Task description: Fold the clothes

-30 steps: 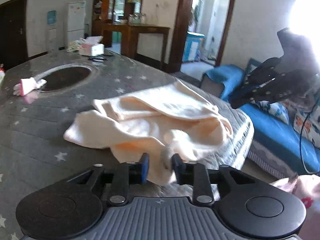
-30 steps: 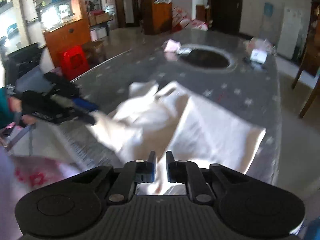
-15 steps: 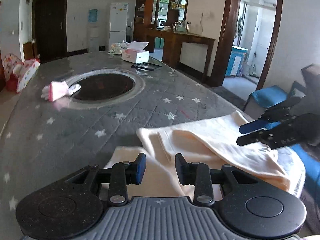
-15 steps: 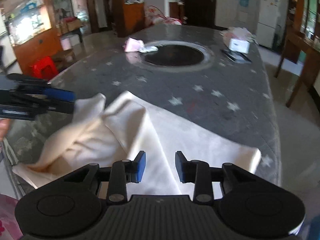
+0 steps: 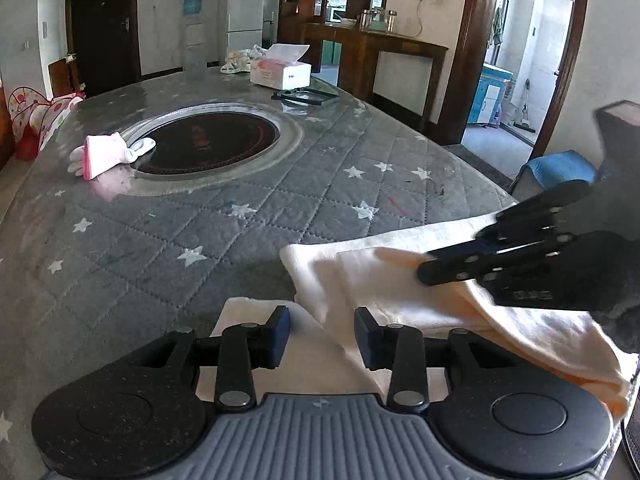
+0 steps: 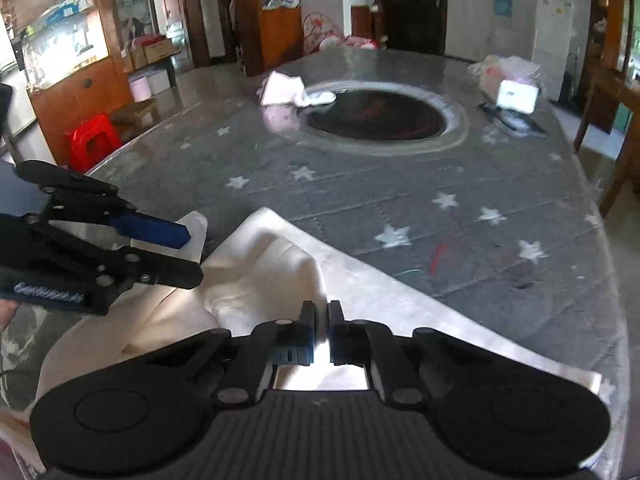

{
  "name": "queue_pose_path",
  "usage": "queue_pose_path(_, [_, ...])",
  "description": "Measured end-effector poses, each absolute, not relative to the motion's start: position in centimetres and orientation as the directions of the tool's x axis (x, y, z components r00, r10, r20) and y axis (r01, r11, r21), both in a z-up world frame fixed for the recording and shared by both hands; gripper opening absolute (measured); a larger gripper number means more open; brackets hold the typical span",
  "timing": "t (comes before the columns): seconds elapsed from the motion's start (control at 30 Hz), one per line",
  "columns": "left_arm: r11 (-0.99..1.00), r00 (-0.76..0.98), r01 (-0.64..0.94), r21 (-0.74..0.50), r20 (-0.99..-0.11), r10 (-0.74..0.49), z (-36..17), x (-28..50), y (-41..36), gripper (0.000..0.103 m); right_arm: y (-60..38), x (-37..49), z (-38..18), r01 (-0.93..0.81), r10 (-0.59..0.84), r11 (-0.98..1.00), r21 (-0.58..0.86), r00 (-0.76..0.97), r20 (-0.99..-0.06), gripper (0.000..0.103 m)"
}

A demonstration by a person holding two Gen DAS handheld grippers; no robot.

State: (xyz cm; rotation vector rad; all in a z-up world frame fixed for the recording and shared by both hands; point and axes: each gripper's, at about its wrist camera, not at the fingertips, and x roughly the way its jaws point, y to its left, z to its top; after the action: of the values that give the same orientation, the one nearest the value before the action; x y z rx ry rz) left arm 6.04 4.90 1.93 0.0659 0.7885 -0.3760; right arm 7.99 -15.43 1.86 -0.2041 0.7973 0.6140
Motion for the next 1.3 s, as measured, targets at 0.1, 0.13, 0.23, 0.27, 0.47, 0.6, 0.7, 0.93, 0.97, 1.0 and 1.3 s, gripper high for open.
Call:
queue_pose_path(0.1, [0.932,0.632,0.353,-0.087,-0.712,-0.306,1.5,6.7,4.6,0.044,-17.8,6.4,3.2,-0.542,0.388,0.840,0.000,0.602,-0.698,0.004])
queue_pose_path(0.13, [0.931,0.628,0.353,-0.090,-0.715,-0.307,1.4,7.0,4.5,0.044,-18.7,5.8,3.5,-0.522,0.369,0.853,-0.012,0.619,-0.693,0.004])
queue_pose_path(0.23, [0.928,0.623,0.363,-0.089,-0.717,-0.313,1.0,7.3,4.1,0.041,-22.3,3.4,4.5,-0.433,0.285,0.900,-0.049,0.671,-0.685,0.004])
queue_pose_path(0.27, [0.926,0.621,0.368,-0.087,-0.718,-0.315,0.8,7.4,4.0,0.041,-23.0,2.9,4.2,-0.417,0.272,0.908,-0.043,0.664,-0.696,0.004])
queue_pose_path(0.47, [0.933,0.640,0.355,-0.055,-0.713,-0.285,0.5,7.5,3.9,0.013,-27.4,-0.6,2.9,-0.315,0.196,0.949,-0.011,0.618,-0.762,0.004])
queue_pose_path(0.6, [0.952,0.671,0.306,-0.020,-0.705,-0.231,0.6,7.1,4.7,0.011,-26.3,-0.5,1.8,-0.334,0.220,0.943,0.009,0.602,-0.768,0.004])
queue_pose_path(0.7, [0.969,0.702,0.245,0.031,-0.695,-0.155,0.6,7.1,5.9,0.011,-24.3,1.3,1.7,-0.375,0.261,0.927,0.022,0.600,-0.757,0.004])
queue_pose_path(0.93, [0.999,0.710,0.026,0.044,-0.704,0.012,1.0,8.7,12.8,0.011,-19.0,7.1,1.5,-0.459,0.346,0.888,0.039,0.610,-0.713,0.004])
queue_pose_path(0.97, [0.999,0.708,0.000,0.047,-0.706,0.033,1.1,8.9,13.8,0.011,-18.5,7.5,1.6,-0.463,0.347,0.886,0.030,0.619,-0.704,0.004])
queue_pose_path(1.0, [0.998,0.705,-0.022,0.052,-0.707,0.053,1.1,9.0,14.8,0.011,-18.2,7.7,2.0,-0.461,0.346,0.887,0.022,0.634,-0.692,0.004])
queue_pose_path(1.3, [0.994,0.694,-0.079,0.081,-0.711,0.113,0.9,8.4,18.4,0.012,-24.6,3.7,6.0,-0.292,0.208,0.956,-0.041,0.767,-0.607,0.004])
